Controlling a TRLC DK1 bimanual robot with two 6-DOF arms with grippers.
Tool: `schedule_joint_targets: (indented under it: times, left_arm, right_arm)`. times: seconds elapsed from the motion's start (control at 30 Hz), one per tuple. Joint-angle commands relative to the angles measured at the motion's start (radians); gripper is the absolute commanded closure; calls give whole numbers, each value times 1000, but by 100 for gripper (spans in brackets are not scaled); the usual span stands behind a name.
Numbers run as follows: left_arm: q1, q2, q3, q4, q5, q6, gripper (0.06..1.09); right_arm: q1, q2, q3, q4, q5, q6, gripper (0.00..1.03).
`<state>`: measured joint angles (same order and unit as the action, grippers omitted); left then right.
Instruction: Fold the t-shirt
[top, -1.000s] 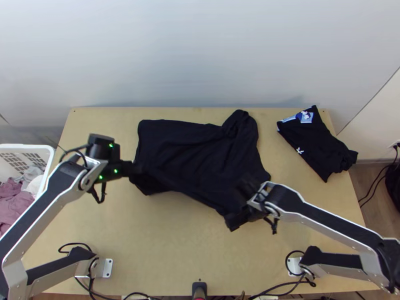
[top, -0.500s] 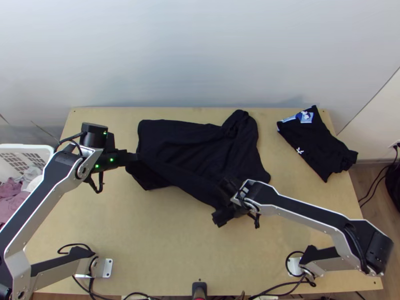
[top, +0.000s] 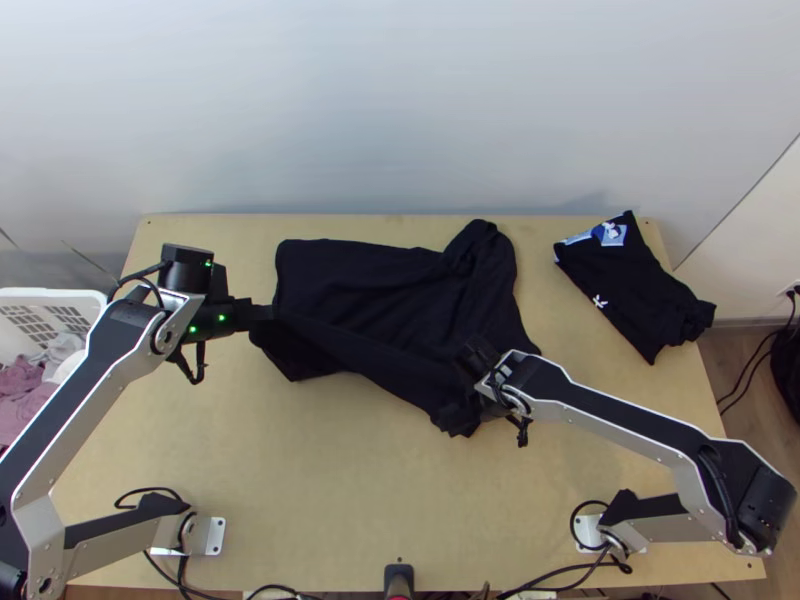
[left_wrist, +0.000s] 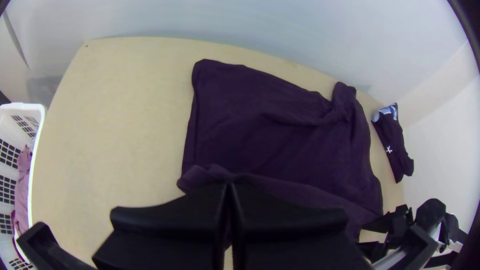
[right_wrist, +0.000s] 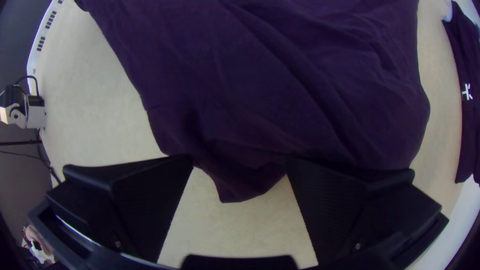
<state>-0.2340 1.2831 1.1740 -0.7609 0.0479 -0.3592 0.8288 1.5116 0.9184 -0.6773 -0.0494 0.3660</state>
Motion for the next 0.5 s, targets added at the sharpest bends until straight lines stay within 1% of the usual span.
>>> schedule_joint_targets:
  times: [0.0, 0.03, 0.07, 0.13, 0.2, 0.23, 0.27, 0.4, 0.47]
  left_arm:
    - [2, -8, -7, 0, 1, -1, 105]
    - [2, -10, -8, 0, 1, -1, 105]
    - [4, -13, -11, 0, 1, -1, 105]
    - [4, -21, -17, -2, 1, -1, 105]
    - [4, -27, -22, -2, 1, -1, 105]
    - [4, -30, -25, -2, 1, -1, 105]
    - [4, -33, -28, -2, 1, -1, 105]
    - [2, -54, -37, -2, 3, -4, 105]
    - [4, -67, -37, -5, 1, -4, 105]
  right_arm:
    - [4, 7, -13, 18, 14, -1, 25]
    - [6, 12, -13, 16, 14, -1, 25]
    - [10, 15, -15, 18, 14, -1, 33]
    - [26, 15, -23, 36, 16, -12, 53]
    - [33, 16, -29, 65, 14, -36, 78]
    - [38, 21, -30, 73, 16, -44, 86]
    - [41, 25, -32, 76, 16, -44, 87]
    - [33, 16, -16, 70, 36, -41, 97]
    - [15, -17, -4, 64, 40, -41, 99]
